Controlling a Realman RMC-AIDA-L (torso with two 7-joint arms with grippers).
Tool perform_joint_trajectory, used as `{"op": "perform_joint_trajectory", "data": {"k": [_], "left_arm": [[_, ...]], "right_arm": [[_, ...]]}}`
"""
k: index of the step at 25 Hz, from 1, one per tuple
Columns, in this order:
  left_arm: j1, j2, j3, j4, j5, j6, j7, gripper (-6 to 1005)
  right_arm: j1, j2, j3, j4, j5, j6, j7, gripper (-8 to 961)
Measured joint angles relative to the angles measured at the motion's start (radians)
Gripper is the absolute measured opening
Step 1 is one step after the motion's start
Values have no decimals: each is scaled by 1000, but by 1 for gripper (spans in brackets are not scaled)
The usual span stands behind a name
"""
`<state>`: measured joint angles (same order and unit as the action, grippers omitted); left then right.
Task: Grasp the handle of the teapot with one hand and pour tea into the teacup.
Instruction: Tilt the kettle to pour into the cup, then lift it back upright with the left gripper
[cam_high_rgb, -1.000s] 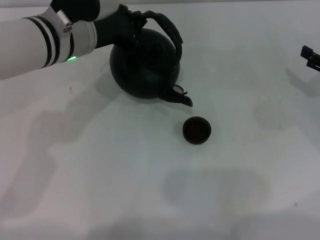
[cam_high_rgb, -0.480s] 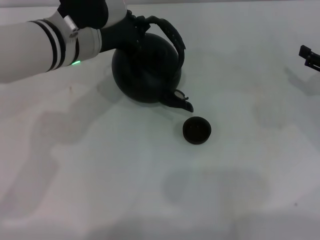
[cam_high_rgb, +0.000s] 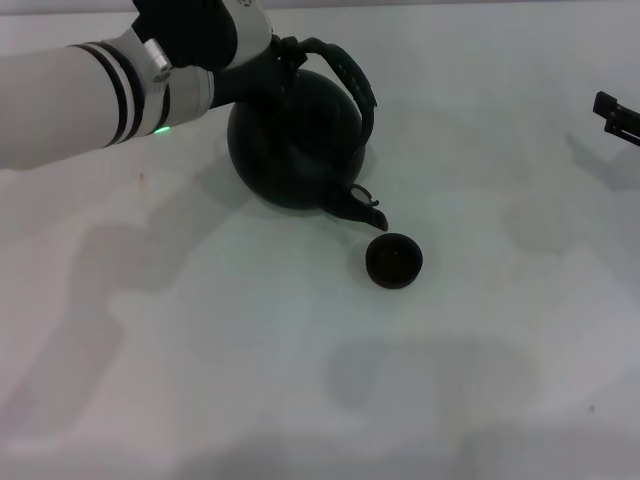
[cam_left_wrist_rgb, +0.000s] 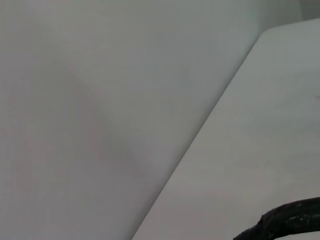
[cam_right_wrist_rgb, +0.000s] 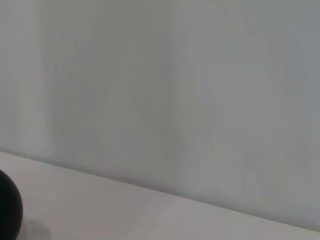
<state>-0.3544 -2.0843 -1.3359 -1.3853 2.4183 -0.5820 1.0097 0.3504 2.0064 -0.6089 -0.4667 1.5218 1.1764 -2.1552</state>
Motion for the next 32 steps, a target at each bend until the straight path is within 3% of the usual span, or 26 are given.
{"op": "perform_joint_trajectory", "data": {"k": [32], "left_arm": [[16, -2, 91, -94, 236, 1, -115, 91]], "right_arm": [[12, 0, 0, 25, 0, -30, -21, 855]]}}
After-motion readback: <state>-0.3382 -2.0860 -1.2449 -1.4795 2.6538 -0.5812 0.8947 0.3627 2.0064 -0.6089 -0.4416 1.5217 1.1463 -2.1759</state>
